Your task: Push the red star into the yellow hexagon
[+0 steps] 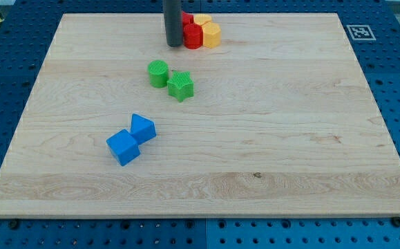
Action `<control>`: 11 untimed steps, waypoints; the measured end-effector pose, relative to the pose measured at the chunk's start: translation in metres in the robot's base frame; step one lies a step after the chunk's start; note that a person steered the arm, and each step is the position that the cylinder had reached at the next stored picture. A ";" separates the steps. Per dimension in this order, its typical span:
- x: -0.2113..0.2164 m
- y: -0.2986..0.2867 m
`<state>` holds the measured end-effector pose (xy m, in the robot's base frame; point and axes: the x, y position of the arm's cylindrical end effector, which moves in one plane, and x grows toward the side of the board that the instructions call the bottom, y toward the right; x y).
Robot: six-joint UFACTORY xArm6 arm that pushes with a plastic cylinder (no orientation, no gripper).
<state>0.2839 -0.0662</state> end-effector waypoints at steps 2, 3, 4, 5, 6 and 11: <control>-0.045 -0.048; -0.059 -0.031; -0.056 -0.018; -0.054 -0.007; -0.054 0.002; -0.043 -0.018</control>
